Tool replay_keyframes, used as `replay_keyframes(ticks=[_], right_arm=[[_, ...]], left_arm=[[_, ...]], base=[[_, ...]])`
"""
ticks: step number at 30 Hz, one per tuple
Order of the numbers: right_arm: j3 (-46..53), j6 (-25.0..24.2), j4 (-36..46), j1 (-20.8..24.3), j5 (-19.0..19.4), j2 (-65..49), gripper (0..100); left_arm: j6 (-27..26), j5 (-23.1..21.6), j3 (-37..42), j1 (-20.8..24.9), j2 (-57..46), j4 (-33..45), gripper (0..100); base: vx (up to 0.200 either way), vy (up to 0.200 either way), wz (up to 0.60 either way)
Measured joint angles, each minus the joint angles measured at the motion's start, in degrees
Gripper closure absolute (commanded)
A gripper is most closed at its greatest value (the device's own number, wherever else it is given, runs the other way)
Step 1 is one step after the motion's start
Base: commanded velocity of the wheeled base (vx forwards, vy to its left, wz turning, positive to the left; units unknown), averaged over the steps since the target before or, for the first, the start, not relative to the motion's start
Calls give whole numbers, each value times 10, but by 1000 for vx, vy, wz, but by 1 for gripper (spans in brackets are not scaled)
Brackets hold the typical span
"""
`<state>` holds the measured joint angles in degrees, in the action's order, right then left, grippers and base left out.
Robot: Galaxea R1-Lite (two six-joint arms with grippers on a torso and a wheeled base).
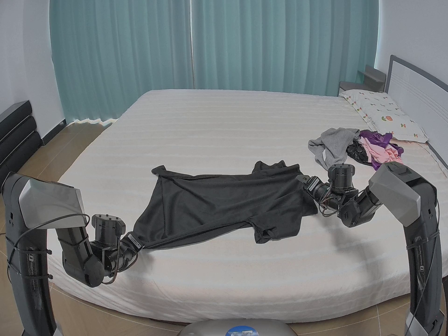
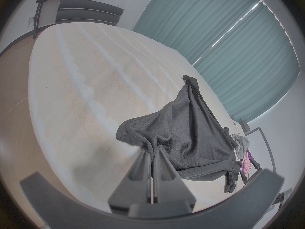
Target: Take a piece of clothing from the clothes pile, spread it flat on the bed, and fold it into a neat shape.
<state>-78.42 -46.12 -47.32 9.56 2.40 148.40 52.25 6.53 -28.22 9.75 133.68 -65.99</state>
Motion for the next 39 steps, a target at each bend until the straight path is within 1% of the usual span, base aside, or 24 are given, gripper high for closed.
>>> replay_keyframes(ticks=[3, 6, 11, 13, 18, 24, 30, 39], right_arm=[[31, 1, -2, -3, 19, -21, 0], [90, 10, -7, -7, 44, -48, 0], [197, 40, -29, -13, 86, -93, 0], [246, 58, -38, -14, 109, -113, 0], [320, 91, -54, -5, 148, -141, 0], [327, 94, -57, 8, 151, -133, 0], [298, 93, -54, 25, 152, -110, 0], [260, 94, -49, 43, 166, -90, 0]], left_arm=[[0, 0, 0, 0, 0, 0, 100], [0, 0, 1, 0, 0, 0, 100], [0, 0, 1, 0, 0, 0, 100], [0, 0, 2, 0, 0, 0, 100], [0, 0, 4, 0, 0, 0, 100], [0, -1, 5, 1, 0, 0, 100], [-1, -1, 5, 2, 0, 0, 100], [-2, -1, 5, 2, 0, -1, 100]], base=[[0, 0, 0], [0, 0, 0], [0, 0, 0], [0, 0, 0], [0, 0, 0], [0, 0, 0], [0, 0, 0], [0, 0, 0]])
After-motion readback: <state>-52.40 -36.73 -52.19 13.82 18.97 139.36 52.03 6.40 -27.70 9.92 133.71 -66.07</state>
